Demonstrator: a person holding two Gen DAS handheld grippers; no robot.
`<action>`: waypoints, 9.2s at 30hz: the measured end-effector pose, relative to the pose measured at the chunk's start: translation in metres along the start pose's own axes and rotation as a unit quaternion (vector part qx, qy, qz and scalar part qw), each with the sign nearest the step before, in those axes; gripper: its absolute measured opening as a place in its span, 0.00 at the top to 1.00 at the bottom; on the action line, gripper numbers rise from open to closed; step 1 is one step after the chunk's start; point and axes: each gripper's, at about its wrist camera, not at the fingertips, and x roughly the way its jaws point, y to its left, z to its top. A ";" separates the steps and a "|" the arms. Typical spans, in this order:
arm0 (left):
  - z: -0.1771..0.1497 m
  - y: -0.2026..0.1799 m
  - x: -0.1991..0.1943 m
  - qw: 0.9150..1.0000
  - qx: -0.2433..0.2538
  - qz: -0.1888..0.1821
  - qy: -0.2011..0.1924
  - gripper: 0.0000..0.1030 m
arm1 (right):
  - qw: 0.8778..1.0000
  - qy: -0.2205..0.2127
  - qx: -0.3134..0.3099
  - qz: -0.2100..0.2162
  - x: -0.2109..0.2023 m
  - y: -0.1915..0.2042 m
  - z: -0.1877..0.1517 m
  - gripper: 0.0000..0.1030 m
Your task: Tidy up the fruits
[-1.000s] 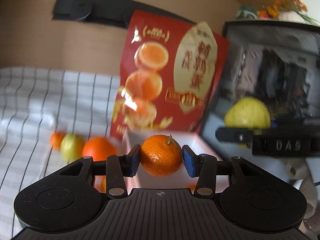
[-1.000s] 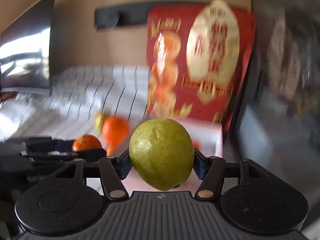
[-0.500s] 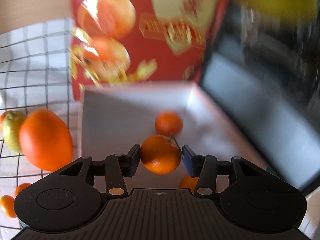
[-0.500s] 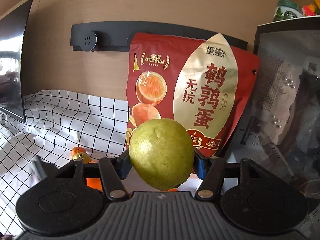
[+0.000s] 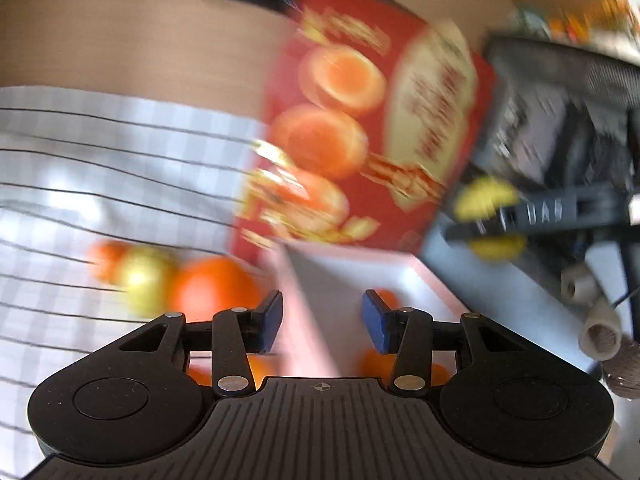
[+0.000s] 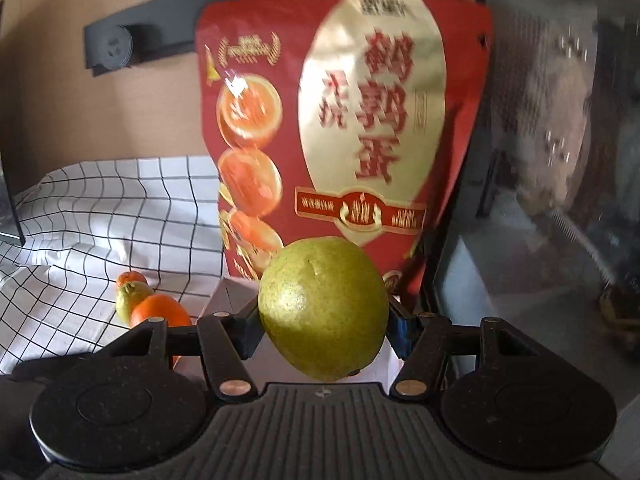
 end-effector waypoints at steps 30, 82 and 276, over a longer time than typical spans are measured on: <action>-0.013 0.114 -0.040 0.980 -0.146 0.119 -0.068 0.53 | 0.984 0.157 0.072 0.032 0.117 0.042 -0.014 0.30; -0.023 0.147 -0.045 0.958 -0.196 0.196 -0.066 0.53 | 0.964 0.087 -0.163 0.190 0.032 0.209 -0.075 0.86; 0.020 -0.083 0.071 0.997 0.023 0.009 0.068 0.53 | 0.995 -0.094 -0.032 -0.003 -0.102 0.018 0.041 0.72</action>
